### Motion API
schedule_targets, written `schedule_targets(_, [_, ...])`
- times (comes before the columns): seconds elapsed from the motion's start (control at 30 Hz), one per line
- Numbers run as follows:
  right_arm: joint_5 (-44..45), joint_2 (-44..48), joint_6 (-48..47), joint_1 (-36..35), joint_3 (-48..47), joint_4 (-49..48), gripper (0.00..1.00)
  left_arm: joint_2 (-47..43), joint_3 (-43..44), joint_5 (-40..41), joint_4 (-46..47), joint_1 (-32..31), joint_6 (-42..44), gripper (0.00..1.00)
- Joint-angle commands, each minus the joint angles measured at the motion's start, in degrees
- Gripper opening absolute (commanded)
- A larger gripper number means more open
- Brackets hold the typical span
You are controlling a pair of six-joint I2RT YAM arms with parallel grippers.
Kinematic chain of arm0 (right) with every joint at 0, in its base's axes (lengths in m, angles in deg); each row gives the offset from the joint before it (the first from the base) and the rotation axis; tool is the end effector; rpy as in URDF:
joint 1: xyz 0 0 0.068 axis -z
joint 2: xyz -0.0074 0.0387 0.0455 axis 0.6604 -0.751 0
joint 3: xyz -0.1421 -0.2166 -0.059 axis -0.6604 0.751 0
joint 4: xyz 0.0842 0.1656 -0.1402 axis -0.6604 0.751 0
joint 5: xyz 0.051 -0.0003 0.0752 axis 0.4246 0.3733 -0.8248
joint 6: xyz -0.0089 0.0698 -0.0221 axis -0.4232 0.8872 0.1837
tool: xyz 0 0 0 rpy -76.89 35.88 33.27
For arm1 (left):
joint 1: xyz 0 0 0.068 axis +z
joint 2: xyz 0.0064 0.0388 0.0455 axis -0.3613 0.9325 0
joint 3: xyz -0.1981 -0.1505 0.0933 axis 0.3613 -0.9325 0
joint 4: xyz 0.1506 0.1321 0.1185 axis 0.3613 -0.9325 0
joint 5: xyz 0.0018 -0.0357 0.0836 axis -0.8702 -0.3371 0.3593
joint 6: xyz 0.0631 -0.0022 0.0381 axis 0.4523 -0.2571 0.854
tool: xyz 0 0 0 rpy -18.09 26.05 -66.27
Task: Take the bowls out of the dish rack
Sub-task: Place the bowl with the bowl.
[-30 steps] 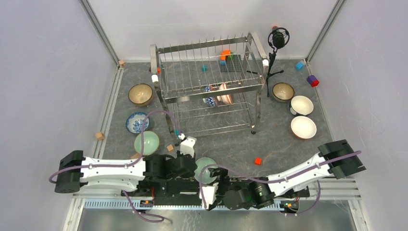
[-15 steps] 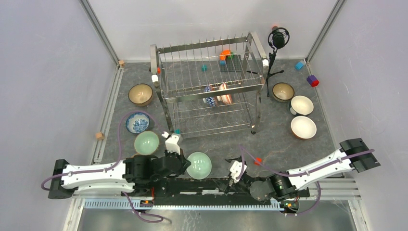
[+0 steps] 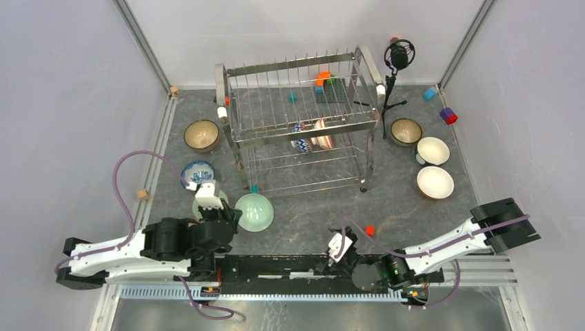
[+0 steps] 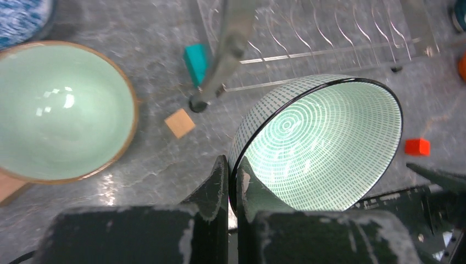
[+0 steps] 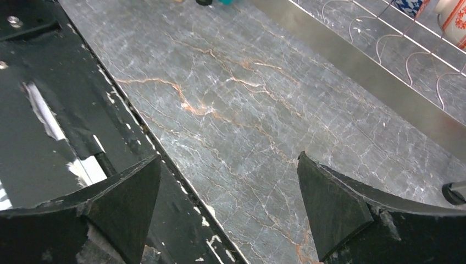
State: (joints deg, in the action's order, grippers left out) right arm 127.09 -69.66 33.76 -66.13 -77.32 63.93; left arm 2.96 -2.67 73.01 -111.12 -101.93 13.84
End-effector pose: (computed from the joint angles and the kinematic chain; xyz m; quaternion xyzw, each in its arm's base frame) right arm -0.0017 0.1758 0.1709 -0.3560 0.6907 0.2377 0.5828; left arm 0.0559 -0.0533 0.2339 -0.0316 0.8608 -0.1979 0.4679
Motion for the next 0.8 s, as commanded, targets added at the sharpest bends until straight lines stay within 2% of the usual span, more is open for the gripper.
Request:
schedule_targets(0.0, [2.4, -2.5, 2.6, 0.9, -2.3, -2.1, 0.98, 3.5, 6.3, 12.2, -11.2, -0.2, -11.7, 0.02])
schedule_targets(0.1, [0.6, -3.8, 3.4, 2.3, -1.9, -3.7, 0.98, 4.1, 7.7, 14.0, -18.9, -0.2, -17.4, 0.02])
schedule_targets(0.2, [-1.0, -5.1, 4.0, 3.4, -1.6, -5.0, 0.98, 2.0, 8.7, 15.4, -20.2, -0.2, -17.4, 0.02])
schedule_targets(0.43, [-3.1, -7.3, 4.6, 4.4, -2.2, -6.3, 0.98, 1.3, 12.5, 21.0, -32.4, -0.1, -27.1, 0.02])
schedule_targets(0.77, [-4.4, -8.8, 4.8, 4.9, -2.8, -7.5, 0.98, 4.4, 17.6, 25.2, -35.5, -0.2, -28.7, 0.02])
